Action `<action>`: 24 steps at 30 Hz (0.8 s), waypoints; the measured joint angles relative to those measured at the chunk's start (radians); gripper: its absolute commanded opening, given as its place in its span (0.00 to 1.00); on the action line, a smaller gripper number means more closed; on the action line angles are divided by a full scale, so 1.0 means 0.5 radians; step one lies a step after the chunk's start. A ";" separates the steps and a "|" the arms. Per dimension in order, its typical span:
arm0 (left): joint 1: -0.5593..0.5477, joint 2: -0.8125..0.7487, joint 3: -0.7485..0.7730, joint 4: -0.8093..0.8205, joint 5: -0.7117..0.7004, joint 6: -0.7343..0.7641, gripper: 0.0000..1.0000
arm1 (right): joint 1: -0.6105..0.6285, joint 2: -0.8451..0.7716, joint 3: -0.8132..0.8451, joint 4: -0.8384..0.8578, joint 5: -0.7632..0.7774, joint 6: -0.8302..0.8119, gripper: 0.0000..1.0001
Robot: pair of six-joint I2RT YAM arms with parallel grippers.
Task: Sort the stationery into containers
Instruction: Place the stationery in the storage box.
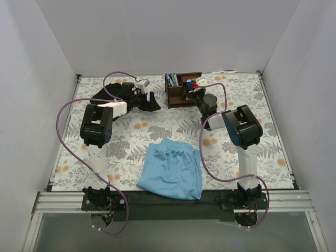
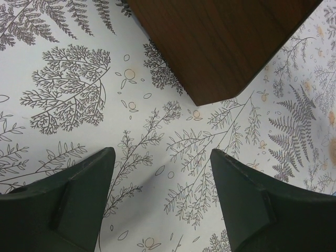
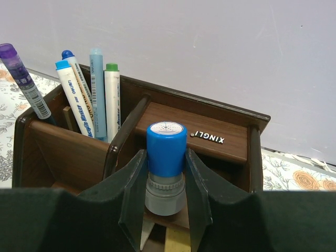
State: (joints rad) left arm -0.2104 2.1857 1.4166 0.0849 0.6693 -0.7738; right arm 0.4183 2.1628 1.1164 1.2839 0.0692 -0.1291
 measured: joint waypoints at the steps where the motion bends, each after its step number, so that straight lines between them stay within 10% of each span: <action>1: 0.001 0.000 0.000 0.002 0.002 -0.001 0.74 | 0.000 0.000 0.000 0.000 0.000 0.000 0.01; 9: 0.001 0.006 0.008 0.008 0.010 -0.002 0.74 | 0.000 0.002 -0.001 0.004 0.001 0.000 0.01; 24: 0.001 0.039 0.038 0.037 0.039 -0.004 0.74 | 0.006 0.006 -0.113 0.170 0.014 -0.080 0.45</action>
State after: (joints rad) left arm -0.2100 2.2051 1.4357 0.1036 0.6888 -0.7757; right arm 0.4213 2.1658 1.0599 1.3689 0.0765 -0.1692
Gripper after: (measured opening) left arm 0.738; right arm 0.417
